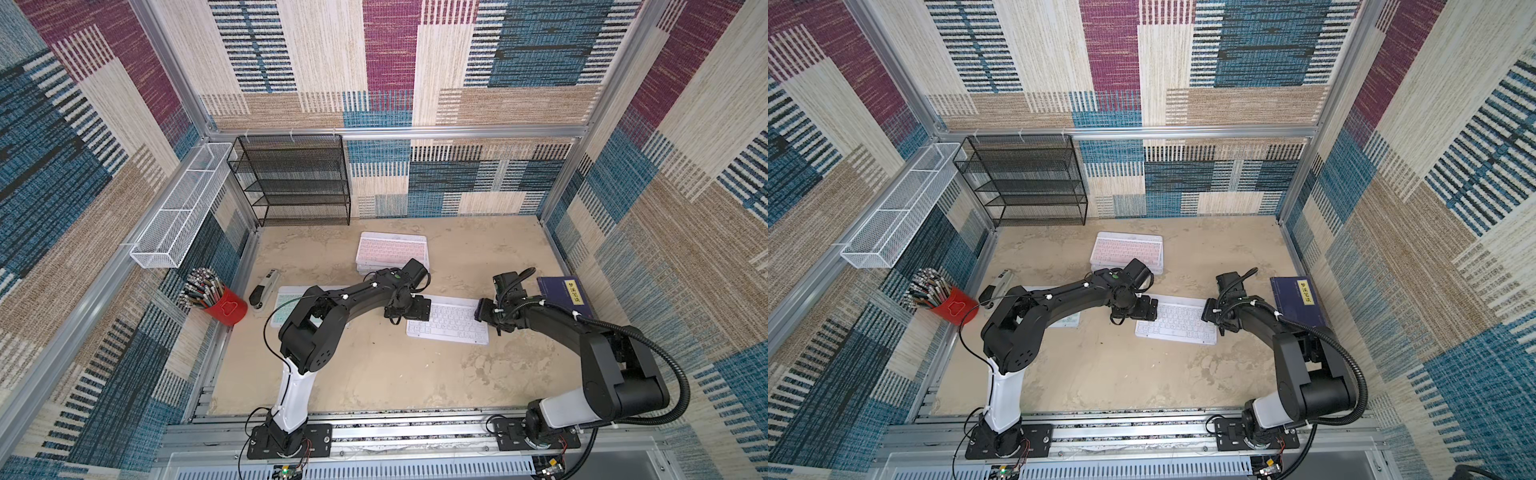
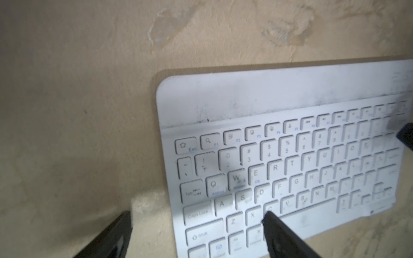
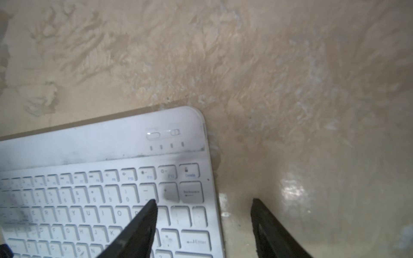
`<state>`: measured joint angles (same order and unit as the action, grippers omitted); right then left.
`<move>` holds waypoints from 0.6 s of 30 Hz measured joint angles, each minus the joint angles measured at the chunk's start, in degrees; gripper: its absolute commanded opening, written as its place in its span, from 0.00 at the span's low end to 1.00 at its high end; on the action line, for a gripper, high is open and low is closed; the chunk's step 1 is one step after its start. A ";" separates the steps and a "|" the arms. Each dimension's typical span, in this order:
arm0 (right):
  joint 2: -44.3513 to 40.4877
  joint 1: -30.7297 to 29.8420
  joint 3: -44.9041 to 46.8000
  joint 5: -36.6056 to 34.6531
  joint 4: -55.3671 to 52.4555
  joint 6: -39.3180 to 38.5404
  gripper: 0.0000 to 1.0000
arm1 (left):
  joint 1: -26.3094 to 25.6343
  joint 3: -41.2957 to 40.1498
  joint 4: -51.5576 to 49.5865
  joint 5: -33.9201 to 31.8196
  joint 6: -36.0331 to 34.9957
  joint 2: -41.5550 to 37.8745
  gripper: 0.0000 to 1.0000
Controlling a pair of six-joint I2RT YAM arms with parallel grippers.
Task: Stack the numeric keypads
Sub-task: Pick up the numeric keypad from the center of the board.
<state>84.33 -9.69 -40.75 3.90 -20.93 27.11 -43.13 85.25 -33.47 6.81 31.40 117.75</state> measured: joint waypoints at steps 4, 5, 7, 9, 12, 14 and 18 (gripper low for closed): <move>-0.44 0.00 1.09 3.32 2.62 -0.02 0.68 | 0.00 -0.26 1.33 1.70 0.15 0.00 0.94; -0.44 0.00 1.31 4.07 3.23 -0.02 0.68 | 0.00 -0.33 1.66 2.21 0.15 0.00 0.94; -0.44 0.00 1.66 5.18 4.26 -0.04 0.68 | 0.00 -0.50 2.43 2.89 0.20 0.00 0.94; -0.61 0.02 2.14 6.14 5.18 -0.11 0.68 | 0.00 -0.83 3.28 3.74 0.20 0.00 0.94; -0.98 0.04 2.91 7.19 6.49 -0.42 0.68 | 0.02 -1.55 4.61 4.26 0.42 -0.17 0.94; -1.31 0.11 3.50 7.50 7.30 -0.61 0.68 | 0.07 -2.25 5.46 4.39 0.68 -0.46 0.94; -1.60 0.48 4.46 8.33 9.01 -1.09 0.68 | 0.22 -3.41 6.95 4.74 1.49 -0.92 0.94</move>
<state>82.74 -9.21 -36.29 12.23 -11.92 26.02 -42.92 81.84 -26.52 11.55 32.88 116.84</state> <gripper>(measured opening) 0.679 0.939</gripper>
